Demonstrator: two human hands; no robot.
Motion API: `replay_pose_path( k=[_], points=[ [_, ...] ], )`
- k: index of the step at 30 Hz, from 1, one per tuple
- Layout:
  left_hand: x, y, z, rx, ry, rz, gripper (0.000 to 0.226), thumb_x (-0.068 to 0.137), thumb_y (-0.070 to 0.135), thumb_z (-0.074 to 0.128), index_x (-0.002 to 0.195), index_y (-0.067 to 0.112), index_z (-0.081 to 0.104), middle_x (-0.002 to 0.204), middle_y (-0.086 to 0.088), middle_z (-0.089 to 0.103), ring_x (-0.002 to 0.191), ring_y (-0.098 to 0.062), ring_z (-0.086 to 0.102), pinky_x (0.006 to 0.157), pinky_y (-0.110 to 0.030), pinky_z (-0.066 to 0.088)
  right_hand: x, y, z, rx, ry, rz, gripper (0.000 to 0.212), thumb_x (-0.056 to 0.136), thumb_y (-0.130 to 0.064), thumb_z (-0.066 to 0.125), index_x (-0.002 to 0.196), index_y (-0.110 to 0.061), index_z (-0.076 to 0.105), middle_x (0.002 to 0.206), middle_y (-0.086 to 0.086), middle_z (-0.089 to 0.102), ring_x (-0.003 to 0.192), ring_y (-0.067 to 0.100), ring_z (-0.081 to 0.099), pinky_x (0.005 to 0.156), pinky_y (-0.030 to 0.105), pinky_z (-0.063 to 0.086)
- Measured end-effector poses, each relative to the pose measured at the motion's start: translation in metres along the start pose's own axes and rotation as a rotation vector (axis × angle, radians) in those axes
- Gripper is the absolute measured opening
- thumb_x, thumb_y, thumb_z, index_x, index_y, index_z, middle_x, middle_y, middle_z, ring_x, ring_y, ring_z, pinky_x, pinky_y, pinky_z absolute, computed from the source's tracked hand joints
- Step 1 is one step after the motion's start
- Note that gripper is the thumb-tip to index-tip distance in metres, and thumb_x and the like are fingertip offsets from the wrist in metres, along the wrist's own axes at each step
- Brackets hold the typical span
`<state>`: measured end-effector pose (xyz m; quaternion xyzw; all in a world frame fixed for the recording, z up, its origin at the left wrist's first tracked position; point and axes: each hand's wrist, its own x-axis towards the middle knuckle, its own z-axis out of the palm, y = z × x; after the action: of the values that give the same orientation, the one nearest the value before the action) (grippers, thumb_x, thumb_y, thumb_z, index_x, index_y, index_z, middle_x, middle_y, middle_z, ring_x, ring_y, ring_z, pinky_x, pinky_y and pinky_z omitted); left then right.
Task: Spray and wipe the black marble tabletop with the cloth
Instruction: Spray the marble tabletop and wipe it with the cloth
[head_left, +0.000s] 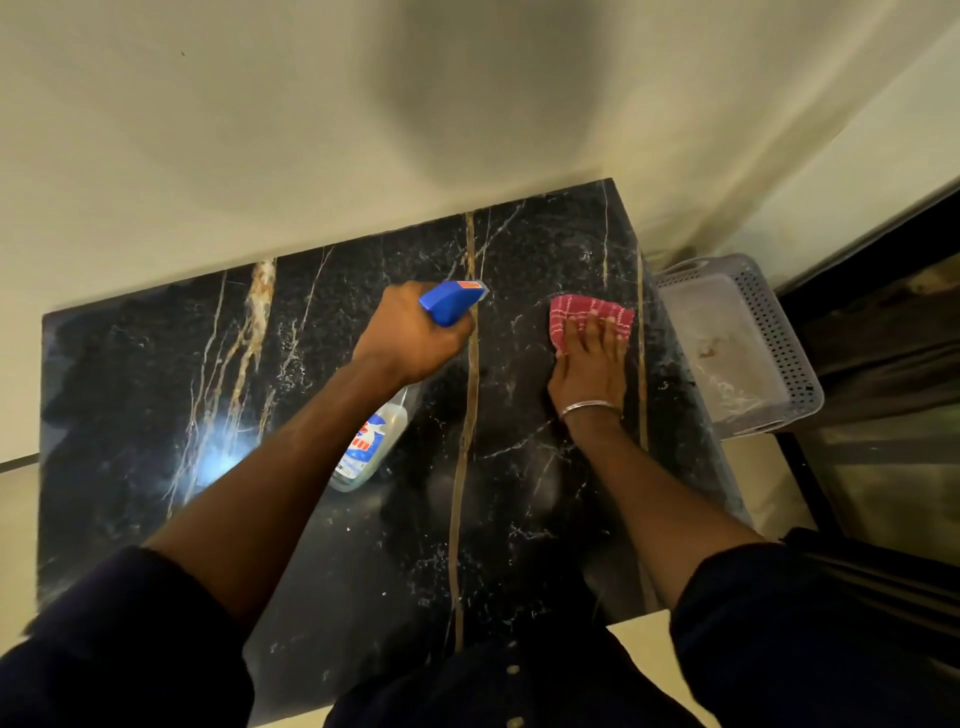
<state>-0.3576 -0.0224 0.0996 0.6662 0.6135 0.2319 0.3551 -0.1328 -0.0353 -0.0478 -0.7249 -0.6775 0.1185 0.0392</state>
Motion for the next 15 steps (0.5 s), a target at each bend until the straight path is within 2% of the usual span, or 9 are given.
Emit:
replay_pose_path(
  k=[2,4,6,8,9,11,13,15],
  points=[
    [0.006,0.002,0.006,0.014,-0.012,-0.011,0.013,0.085,0.019,0.065,0.075,0.016,0.057,0.056,0.006,0.051,0.046,-0.003,0.049,0.050,-0.010,0.037,-0.013,-0.026,0.008,0.013,-0.012,-0.075,0.057,0.097,-0.028,0.041,0.151,-0.016,0.030,0.160,0.017,0.021,0.149,0.038,0.009,0.121,0.052,0.005],
    [0.013,0.006,0.011,0.028,-0.007,-0.015,0.016,0.084,0.020,0.066,0.072,0.017,0.056,0.055,0.006,0.050,0.044,-0.001,0.048,0.048,-0.008,0.035,-0.035,-0.051,0.016,0.008,-0.077,-0.334,0.058,0.095,-0.026,0.044,0.151,-0.016,0.031,0.160,0.016,0.023,0.149,0.038,0.010,0.121,0.052,0.004],
    [0.020,0.008,0.013,0.057,0.008,-0.028,0.022,0.083,0.022,0.066,0.067,0.021,0.051,0.053,0.006,0.048,0.041,-0.001,0.045,0.046,-0.007,0.032,-0.053,-0.065,0.024,0.012,-0.160,-0.610,0.058,0.091,-0.028,0.043,0.146,-0.014,0.041,0.156,0.016,0.033,0.146,0.039,0.020,0.120,0.053,0.010],
    [0.025,0.009,0.013,0.069,0.001,-0.022,0.019,0.083,0.022,0.066,0.069,0.019,0.054,0.053,0.005,0.049,0.043,-0.004,0.045,0.048,-0.013,0.035,-0.053,-0.061,0.027,-0.011,-0.210,-0.770,0.057,0.089,-0.032,0.041,0.143,-0.015,0.047,0.153,0.015,0.038,0.144,0.038,0.027,0.119,0.053,0.017],
    [0.027,0.010,0.013,0.074,-0.004,-0.015,0.016,0.084,0.022,0.066,0.072,0.017,0.055,0.054,0.005,0.050,0.044,-0.004,0.045,0.049,-0.014,0.036,-0.047,-0.053,0.026,-0.035,-0.204,-0.791,0.057,0.090,-0.032,0.043,0.144,-0.015,0.046,0.153,0.015,0.037,0.144,0.038,0.027,0.119,0.053,0.018],
    [0.030,0.010,0.010,0.089,-0.009,-0.008,0.013,0.084,0.021,0.065,0.076,0.015,0.057,0.055,0.006,0.050,0.045,-0.004,0.047,0.050,-0.014,0.036,-0.030,-0.034,0.020,-0.054,-0.145,-0.673,0.059,0.093,-0.028,0.047,0.149,-0.014,0.036,0.157,0.016,0.030,0.147,0.037,0.019,0.121,0.052,0.013],
    [0.032,0.008,0.007,0.092,-0.008,0.003,0.012,0.085,0.022,0.065,0.079,0.014,0.058,0.055,0.005,0.051,0.047,-0.006,0.049,0.051,-0.015,0.039,-0.007,-0.008,0.010,-0.016,-0.046,-0.410,0.060,0.097,-0.026,0.044,0.153,-0.015,0.026,0.160,0.015,0.021,0.149,0.036,0.009,0.122,0.049,0.007],
    [0.034,0.005,0.004,0.092,-0.005,0.010,0.014,0.086,0.025,0.065,0.083,0.013,0.059,0.058,0.002,0.054,0.050,-0.009,0.052,0.052,-0.019,0.042,0.014,0.014,-0.001,0.009,0.001,-0.214,0.058,0.098,-0.026,0.042,0.153,-0.015,0.025,0.161,0.015,0.020,0.150,0.035,0.008,0.123,0.047,0.005]
  ],
)
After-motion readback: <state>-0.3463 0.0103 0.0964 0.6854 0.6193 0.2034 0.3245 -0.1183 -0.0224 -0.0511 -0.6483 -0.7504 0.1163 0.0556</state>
